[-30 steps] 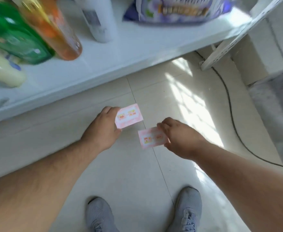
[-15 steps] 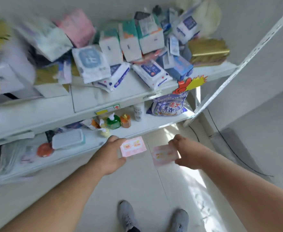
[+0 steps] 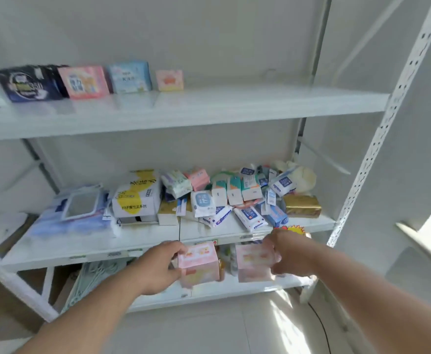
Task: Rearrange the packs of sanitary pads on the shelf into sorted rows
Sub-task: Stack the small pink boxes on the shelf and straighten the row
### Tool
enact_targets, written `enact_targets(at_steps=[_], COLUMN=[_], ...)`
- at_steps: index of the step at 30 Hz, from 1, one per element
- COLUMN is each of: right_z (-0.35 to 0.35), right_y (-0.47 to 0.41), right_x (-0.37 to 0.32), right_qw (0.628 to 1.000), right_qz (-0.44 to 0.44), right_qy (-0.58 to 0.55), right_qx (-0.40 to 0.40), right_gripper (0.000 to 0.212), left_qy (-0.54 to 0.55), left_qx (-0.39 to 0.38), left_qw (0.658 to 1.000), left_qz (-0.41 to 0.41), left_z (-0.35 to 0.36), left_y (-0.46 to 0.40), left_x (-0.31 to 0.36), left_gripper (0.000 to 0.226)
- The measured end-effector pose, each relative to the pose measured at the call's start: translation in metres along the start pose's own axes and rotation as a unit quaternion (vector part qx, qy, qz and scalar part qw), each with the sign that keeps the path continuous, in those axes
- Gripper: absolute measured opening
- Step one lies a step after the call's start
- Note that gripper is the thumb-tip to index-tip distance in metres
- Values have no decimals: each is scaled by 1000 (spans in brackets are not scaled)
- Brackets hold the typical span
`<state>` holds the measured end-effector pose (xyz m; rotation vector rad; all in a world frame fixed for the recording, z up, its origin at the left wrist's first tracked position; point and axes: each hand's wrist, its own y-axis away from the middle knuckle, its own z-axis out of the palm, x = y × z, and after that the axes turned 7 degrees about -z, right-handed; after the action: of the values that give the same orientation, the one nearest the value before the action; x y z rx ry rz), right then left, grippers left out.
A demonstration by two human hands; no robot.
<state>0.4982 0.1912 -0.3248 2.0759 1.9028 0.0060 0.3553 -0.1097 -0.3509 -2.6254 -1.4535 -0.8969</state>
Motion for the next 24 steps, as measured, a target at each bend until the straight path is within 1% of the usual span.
enact_targets(at_steps=[4,5,8,9,11,12,14,20,24], right_z=[-51,-64,-100,-112,-136,-148,-170,-230,-258], right_y=[33,41,60,65,71,75,79,80,73], right_x=[-23,-30,-49,-55,-66,-73,-85,-128,-154], right_qw=[998,998,996,996,994,993,991,984,980], right_qz=[-32,-39,-55,-60,-69,-70,-66,-63,-55], right_qy=[-16,-11,-1,4,10,9,5,6,28], right_qx=[45,50,64,68,86,96,120,168,190], right_gripper=[39,41,55,52,38,37,41,61,61], left_qy=[-3,-7,-13,-13,-19,-23,-14,9,11], left_qx=[59,71,113,124,147,157,175,222,241], left_qw=[998,997,993,992,988,986,983,972,966], left_qz=[19,22,32,36,47,51,57,75,91], left_z=[-46,-57,-93,-104,-128,-139,-161,-228,-267], left_y=[55,66,98,105,118,124,130,135,130], left_x=[24,29,47,53,62,67,71,70,64], left_gripper=[34,34,32,31,32,34,37,36,34])
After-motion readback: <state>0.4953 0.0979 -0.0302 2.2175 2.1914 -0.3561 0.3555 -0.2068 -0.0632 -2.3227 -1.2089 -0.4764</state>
